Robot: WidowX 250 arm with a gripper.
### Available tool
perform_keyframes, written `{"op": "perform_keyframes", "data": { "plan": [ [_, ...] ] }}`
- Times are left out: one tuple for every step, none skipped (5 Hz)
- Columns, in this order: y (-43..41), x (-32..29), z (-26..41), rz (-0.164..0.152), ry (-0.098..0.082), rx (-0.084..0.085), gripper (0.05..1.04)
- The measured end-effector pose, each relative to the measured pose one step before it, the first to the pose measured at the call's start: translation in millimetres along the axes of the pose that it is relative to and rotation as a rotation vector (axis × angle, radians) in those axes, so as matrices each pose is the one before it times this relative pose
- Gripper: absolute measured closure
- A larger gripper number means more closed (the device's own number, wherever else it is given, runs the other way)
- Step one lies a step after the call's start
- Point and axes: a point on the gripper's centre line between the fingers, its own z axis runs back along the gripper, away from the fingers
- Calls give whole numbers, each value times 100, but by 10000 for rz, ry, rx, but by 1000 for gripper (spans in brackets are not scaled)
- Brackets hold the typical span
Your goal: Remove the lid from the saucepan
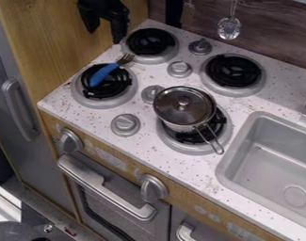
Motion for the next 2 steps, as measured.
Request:
{"op": "perform_keyframes", "data": {
  "plan": [
    [-438, -814, -1445, -14, 412, -167, 84],
    [-2064, -924, -773, -163, 810, -1, 84]
  ]
}}
